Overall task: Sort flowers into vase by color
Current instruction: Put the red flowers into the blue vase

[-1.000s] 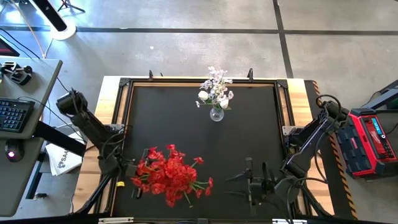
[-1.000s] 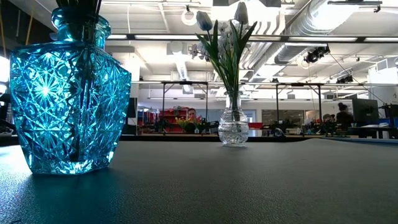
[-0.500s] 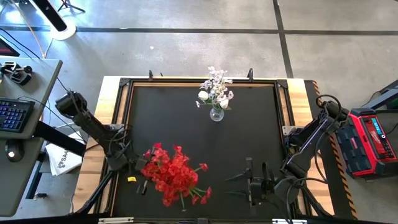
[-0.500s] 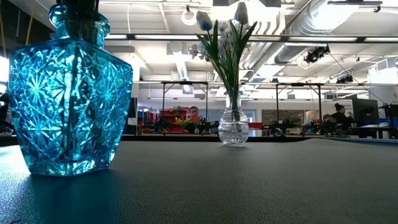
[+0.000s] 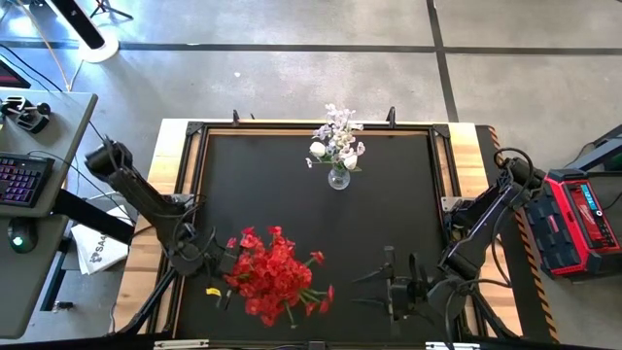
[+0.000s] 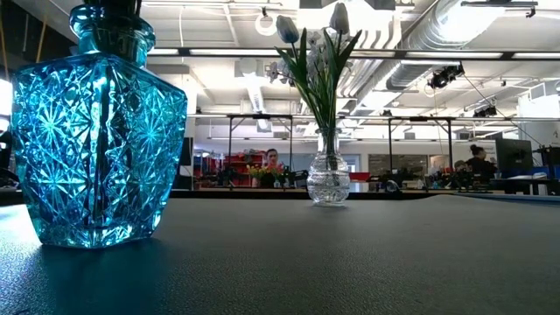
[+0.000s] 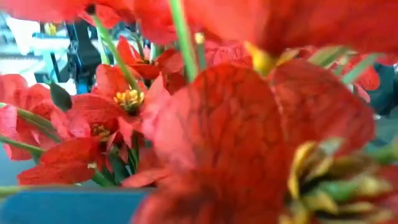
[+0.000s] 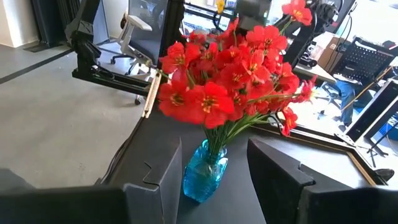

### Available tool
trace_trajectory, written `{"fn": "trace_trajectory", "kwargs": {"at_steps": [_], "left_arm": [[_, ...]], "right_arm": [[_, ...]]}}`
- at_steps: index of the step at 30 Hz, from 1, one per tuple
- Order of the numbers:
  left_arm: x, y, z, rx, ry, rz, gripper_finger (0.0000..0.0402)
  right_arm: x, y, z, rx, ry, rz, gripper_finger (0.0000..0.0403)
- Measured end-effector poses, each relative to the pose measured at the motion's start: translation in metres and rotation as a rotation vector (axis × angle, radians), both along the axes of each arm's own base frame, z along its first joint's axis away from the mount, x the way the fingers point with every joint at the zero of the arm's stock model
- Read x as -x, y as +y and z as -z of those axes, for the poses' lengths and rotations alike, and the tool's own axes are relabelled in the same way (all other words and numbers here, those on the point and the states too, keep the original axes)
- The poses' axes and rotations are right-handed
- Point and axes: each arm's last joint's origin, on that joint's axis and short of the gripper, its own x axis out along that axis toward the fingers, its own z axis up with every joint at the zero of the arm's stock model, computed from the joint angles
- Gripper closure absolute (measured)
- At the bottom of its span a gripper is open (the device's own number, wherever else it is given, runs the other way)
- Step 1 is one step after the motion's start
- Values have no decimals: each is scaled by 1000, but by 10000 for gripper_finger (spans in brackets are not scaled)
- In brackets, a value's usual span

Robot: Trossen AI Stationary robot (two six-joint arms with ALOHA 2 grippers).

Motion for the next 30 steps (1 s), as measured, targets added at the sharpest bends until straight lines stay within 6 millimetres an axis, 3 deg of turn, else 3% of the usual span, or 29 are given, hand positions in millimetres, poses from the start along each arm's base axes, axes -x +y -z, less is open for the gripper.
{"fn": "trace_trajectory", "kwargs": {"at_steps": [8, 15, 21, 24, 30], "left_arm": [[6, 6, -29, 24, 130, -16, 235], [23, 19, -51, 107, 161, 93, 180], [39, 34, -67, 132, 144, 122, 174], [47, 41, -84, 114, 131, 109, 174], [45, 22, -112, -148, 107, -43, 184]], "right_arm": [[0, -1, 2, 3, 20, 4, 247], [0, -1, 2, 4, 20, 4, 247], [0, -1, 3, 3, 20, 4, 247], [0, -1, 2, 3, 20, 4, 247], [0, -1, 3, 3, 20, 4, 247]]}}
